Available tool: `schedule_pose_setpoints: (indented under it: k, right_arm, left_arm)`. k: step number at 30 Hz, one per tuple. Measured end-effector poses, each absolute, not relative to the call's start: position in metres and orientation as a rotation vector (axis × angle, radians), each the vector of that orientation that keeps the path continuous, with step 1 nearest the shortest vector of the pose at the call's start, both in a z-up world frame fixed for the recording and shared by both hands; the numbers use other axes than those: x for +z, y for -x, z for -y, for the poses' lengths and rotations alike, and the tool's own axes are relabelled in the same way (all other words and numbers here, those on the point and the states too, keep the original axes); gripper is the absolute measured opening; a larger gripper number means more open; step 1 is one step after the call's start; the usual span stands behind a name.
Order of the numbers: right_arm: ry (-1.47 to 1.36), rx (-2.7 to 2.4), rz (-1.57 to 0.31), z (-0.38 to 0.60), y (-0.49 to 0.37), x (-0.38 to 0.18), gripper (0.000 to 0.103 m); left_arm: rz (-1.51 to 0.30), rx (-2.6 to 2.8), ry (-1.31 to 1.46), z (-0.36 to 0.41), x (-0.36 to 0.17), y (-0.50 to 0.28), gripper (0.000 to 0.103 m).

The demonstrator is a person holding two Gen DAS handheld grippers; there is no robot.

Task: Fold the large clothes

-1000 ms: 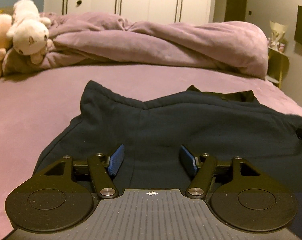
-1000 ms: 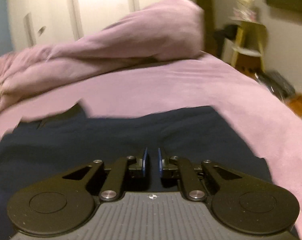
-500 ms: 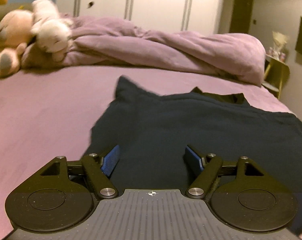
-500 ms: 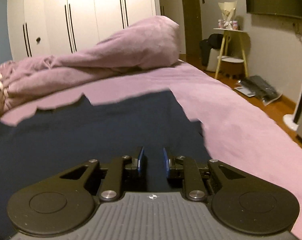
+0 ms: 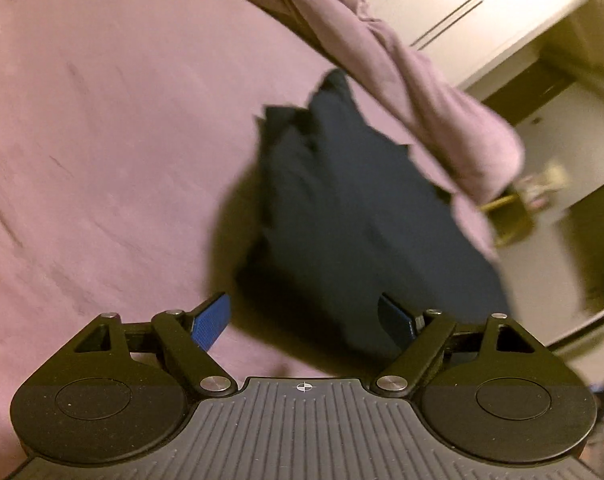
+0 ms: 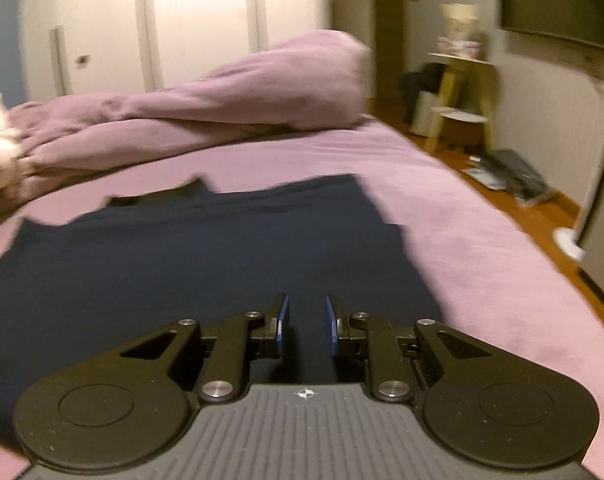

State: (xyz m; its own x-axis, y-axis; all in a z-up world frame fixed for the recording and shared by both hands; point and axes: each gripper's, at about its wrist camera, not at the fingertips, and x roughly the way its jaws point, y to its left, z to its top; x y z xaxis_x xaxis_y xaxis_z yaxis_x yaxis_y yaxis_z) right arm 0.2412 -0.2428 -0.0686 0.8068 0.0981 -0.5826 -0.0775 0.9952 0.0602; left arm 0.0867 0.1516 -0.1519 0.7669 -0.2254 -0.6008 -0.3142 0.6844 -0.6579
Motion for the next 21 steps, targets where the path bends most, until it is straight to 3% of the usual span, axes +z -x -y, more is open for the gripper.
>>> schedule_pose_setpoints:
  k: [9, 21]
  right_arm:
    - [-0.018, 0.359, -0.687, 0.142, -0.230, -0.081, 0.017]
    - [0.096, 0.398, -0.730, 0.103, -0.232, -0.107, 0.017]
  left_arm:
    - [-0.717, 0.072, 1.040, -0.165, -0.185, -0.125, 0.085]
    - [-0.661, 0.022, 1.062, -0.171, -0.181, -0.135, 0.052]
